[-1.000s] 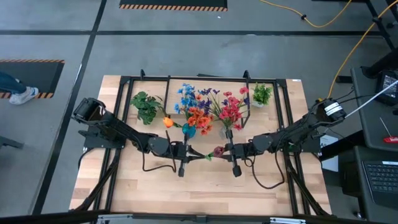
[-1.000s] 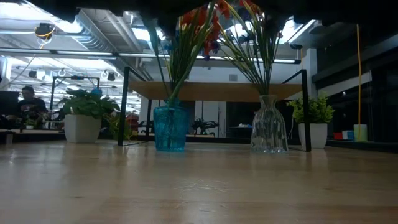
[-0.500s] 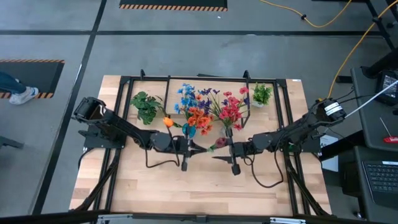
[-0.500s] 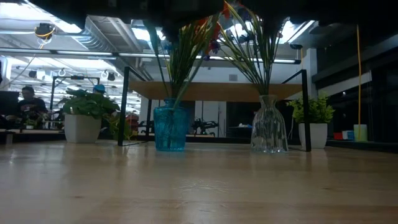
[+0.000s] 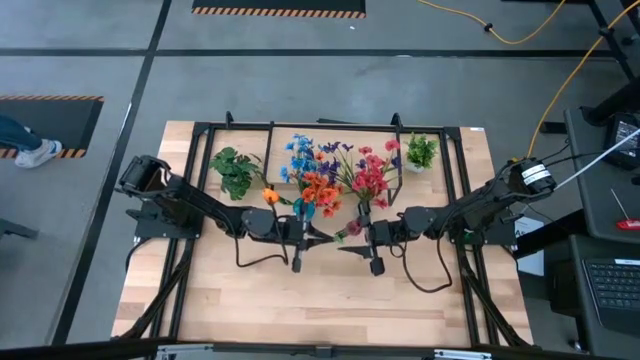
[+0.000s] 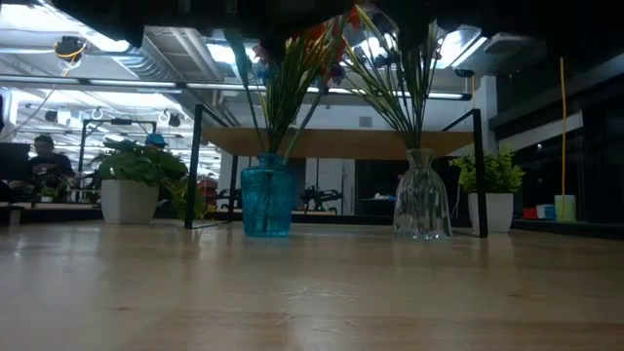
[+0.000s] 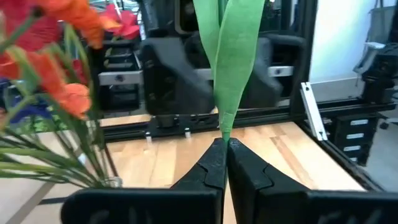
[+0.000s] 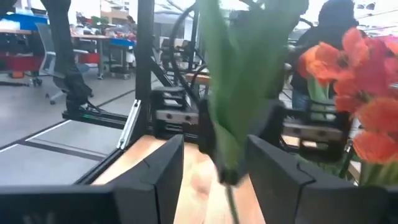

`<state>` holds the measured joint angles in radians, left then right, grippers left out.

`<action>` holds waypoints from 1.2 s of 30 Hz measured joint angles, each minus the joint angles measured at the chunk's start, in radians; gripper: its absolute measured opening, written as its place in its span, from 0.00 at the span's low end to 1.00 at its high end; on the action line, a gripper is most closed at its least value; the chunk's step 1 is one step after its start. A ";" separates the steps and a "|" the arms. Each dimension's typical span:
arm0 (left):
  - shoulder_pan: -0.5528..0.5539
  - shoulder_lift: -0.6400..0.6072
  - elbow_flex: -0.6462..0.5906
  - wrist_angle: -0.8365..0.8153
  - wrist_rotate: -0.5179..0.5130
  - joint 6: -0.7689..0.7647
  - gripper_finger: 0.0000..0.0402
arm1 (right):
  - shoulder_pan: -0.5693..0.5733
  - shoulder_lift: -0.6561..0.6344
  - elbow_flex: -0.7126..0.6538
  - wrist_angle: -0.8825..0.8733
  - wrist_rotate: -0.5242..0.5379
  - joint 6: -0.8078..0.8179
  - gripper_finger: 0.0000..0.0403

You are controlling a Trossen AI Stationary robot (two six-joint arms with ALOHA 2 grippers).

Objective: Pick and place flowers into a vace then onto a shelf
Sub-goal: Put the red flower into the transparent vase

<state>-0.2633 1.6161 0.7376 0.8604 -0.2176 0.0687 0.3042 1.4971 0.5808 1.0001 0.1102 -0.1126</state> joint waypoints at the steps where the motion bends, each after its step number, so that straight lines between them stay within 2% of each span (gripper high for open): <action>1: 0.006 0.000 0.000 0.000 0.000 -0.001 0.01 | 0.000 0.000 0.007 -0.009 -0.001 -0.004 0.43; 16: 0.028 0.000 0.000 0.055 0.036 0.029 0.01 | -0.002 -0.001 0.034 -0.060 0.003 -0.027 0.35; 21: 0.029 0.000 0.000 0.050 0.052 0.023 0.01 | -0.002 -0.001 0.034 -0.062 0.001 -0.028 0.24; 27: 0.029 0.000 0.000 0.047 0.061 0.020 0.01 | -0.002 -0.001 0.034 -0.062 0.007 -0.027 0.04; 36: 0.018 0.000 0.000 0.032 0.070 0.020 0.03 | -0.001 0.000 0.032 -0.066 0.000 -0.024 0.01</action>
<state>-0.2458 1.6165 0.7380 0.8928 -0.1479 0.0891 0.3031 1.4971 0.6132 0.9344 0.1101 -0.1364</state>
